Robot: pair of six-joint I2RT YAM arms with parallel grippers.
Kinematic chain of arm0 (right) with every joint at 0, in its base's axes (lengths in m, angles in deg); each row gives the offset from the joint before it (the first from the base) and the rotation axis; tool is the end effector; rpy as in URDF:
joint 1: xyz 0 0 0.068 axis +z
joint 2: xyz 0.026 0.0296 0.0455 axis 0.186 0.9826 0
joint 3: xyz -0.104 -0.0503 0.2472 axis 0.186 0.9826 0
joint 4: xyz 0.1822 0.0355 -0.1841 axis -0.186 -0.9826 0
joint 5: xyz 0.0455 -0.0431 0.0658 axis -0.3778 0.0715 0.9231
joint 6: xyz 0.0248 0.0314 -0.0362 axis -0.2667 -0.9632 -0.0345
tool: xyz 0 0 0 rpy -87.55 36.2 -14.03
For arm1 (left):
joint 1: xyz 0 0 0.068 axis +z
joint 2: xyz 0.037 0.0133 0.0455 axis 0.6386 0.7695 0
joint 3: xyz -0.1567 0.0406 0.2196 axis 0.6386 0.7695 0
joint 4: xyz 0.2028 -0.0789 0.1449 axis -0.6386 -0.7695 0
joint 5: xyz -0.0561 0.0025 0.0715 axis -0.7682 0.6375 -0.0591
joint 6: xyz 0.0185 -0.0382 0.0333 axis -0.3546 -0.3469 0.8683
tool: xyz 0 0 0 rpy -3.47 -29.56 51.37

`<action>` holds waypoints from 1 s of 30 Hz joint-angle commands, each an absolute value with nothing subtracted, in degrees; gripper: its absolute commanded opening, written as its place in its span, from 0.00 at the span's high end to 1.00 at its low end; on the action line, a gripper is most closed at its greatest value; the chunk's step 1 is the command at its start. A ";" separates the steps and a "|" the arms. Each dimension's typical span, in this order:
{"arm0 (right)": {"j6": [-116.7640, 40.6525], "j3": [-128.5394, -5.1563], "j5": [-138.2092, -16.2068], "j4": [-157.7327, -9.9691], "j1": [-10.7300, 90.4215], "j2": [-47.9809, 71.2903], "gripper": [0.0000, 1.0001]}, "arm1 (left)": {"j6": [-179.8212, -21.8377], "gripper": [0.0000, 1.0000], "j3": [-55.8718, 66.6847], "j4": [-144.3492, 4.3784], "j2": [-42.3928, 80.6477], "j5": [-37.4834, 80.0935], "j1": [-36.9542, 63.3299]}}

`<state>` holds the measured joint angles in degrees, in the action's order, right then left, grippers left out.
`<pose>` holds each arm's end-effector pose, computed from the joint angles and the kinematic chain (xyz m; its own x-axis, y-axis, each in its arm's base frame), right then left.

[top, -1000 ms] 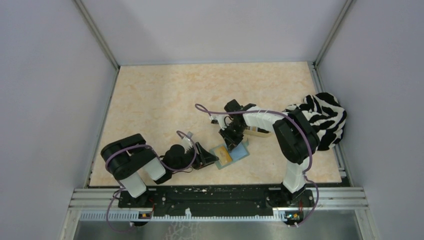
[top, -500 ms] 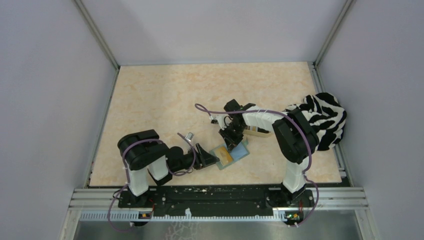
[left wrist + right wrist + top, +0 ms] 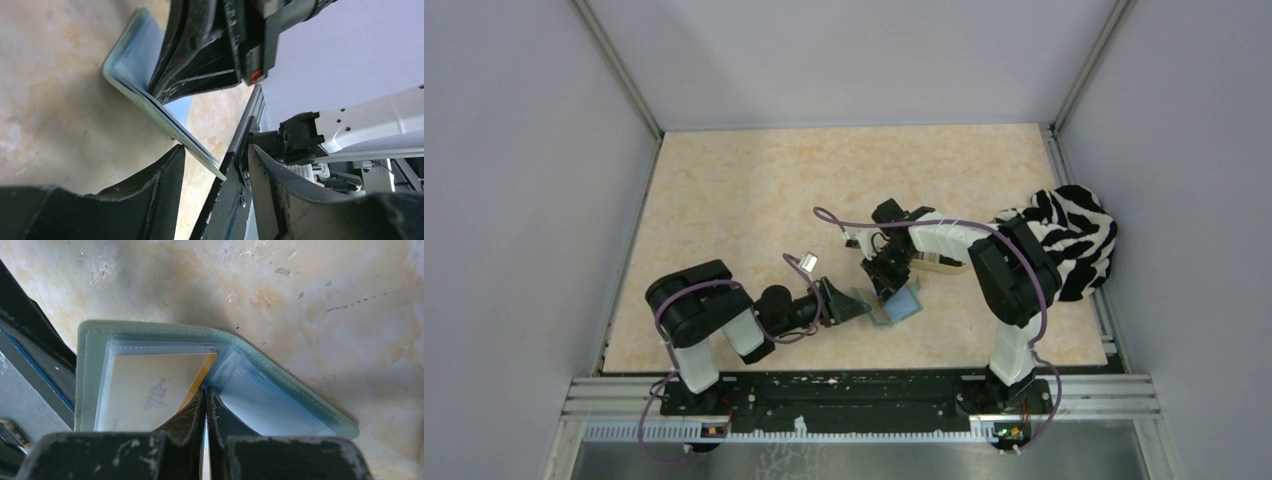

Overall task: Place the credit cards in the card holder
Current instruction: Close the card holder at the center of the board.

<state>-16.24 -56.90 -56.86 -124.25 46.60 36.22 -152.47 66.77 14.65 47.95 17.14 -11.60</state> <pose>0.2608 0.2094 0.1523 -0.6234 -0.7331 -0.2718 -0.7648 0.4995 0.4070 0.1429 -0.1907 0.1085 -0.8324 -0.3555 -0.4251 0.3385 0.2812 -0.8979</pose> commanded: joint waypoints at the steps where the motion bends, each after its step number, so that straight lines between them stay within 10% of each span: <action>1: -15.42 -57.57 -54.58 -124.57 47.30 35.00 0.98 | -150.03 0.44 65.04 21.79 46.33 17.30 -11.73; 30: -10.13 -57.83 -64.29 -126.51 34.45 19.99 0.77 | -142.47 0.55 50.12 -4.68 48.09 16.35 -11.69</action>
<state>-12.15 -56.84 -60.51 -125.23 34.84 22.23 -145.43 53.13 0.84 47.42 16.46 -11.60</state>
